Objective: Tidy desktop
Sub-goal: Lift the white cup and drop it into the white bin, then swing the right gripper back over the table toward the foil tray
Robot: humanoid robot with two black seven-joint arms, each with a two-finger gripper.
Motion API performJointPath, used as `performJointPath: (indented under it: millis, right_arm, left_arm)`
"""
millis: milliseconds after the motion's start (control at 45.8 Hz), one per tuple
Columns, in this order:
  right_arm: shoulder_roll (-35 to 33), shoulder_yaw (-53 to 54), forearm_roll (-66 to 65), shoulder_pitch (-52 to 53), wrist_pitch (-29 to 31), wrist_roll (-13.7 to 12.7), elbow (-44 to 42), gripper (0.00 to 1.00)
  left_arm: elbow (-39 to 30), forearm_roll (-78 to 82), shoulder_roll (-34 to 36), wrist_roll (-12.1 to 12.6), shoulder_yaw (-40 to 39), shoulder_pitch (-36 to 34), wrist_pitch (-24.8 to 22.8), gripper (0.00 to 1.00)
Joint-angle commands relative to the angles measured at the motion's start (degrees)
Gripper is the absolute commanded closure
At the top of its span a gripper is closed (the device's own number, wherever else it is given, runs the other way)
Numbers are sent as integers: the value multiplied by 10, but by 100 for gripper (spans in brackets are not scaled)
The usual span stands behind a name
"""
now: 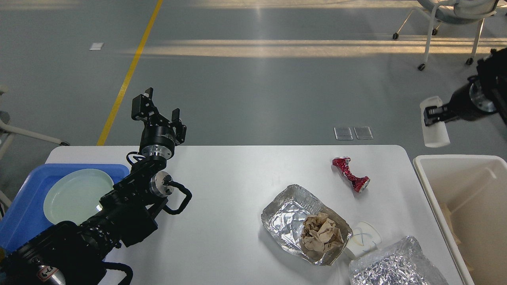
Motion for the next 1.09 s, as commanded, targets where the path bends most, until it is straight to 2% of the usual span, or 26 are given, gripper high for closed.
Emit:
performJointPath:
  millis: [0,197,306,393,437,503,546,568,1071]
  right_arm:
    - [-2,-11,24,-70,-24,-45,-16,64]
    - [-2,-25,25,-135,-78,-110,-18,63]
    - [-3,-34,25,-159,-99,-134,-18,63]
    - [-3,-34,25,-175,-113,-152,-20,54]
    - [-4,-33,25,-180,-120,-162,-20,48]
    - [-11,-28,26,-182,-135,-177,-18,23]
    - [-15,-28,28,-182,-147,-183,-17,2]
    - [-15,-27,29,-182,-152,-183,-17,0]
    - [-17,-17,53,-165,-155,-180,4,0]
  left_arm:
    - [0,0,0,0,0,0,0,1]
    - [0,0,0,0,0,0,0,1]
    - [0,0,0,0,0,0,0,1]
    - [0,0,0,0,0,0,0,1]
    - [0,0,0,0,0,0,0,1]
    - [0,0,0,0,0,0,0,1]
    - [0,0,0,0,0,0,0,1]
    - [0,0,0,0,0,0,0,1]
    - [0,0,0,0,0,0,0,1]
